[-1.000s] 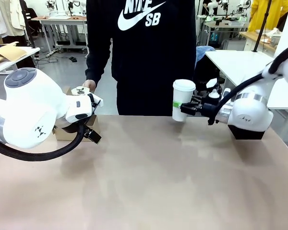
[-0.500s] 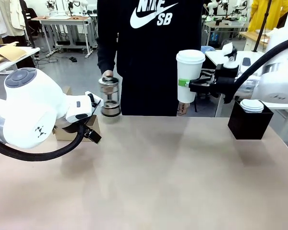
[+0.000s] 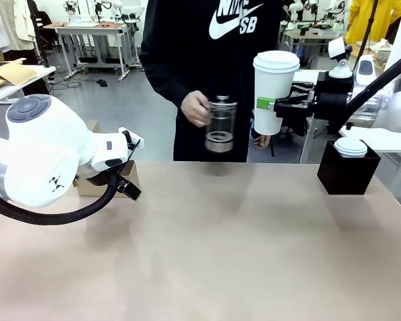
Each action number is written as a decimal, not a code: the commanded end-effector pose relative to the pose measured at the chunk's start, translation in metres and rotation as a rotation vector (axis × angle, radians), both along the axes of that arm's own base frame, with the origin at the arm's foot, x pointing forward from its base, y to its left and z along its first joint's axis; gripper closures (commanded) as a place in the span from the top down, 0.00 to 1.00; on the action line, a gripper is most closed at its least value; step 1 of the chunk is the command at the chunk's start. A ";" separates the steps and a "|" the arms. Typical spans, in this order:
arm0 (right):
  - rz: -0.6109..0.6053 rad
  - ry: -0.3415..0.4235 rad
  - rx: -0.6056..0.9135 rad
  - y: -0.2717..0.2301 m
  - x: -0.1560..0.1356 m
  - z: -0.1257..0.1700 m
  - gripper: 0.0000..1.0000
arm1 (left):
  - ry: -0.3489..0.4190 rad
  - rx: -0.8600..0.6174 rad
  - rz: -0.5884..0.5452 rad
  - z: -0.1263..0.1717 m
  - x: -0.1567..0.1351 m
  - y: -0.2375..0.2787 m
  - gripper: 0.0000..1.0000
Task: Pour a drink into a cup and package it in a carrier.
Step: When a person places the Paper Cup Lid on the 600 ml Paper Cup , lift the 600 ml Paper Cup, then position the Cup Carrier in the center of the table.
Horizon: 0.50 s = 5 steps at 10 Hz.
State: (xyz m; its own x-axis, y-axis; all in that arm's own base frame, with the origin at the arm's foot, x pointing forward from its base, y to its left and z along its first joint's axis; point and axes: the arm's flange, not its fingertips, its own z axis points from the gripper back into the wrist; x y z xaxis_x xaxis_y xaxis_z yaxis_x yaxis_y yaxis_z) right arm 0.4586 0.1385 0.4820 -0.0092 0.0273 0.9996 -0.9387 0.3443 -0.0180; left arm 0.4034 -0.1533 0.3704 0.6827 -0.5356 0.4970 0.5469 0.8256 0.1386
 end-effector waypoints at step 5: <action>-0.016 -0.007 -0.022 0.003 -0.002 0.002 0.81 | 0.001 -0.003 0.001 0.000 0.000 0.001 1.00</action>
State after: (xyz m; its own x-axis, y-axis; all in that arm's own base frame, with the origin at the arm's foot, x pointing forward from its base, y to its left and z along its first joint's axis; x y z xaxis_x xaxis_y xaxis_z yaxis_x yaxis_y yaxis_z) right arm 0.4587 0.1400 0.4802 -0.0087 0.0392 0.9992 -0.9375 0.3473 -0.0218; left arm 0.4034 -0.1533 0.3704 0.6828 -0.5356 0.4969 0.5469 0.8257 0.1386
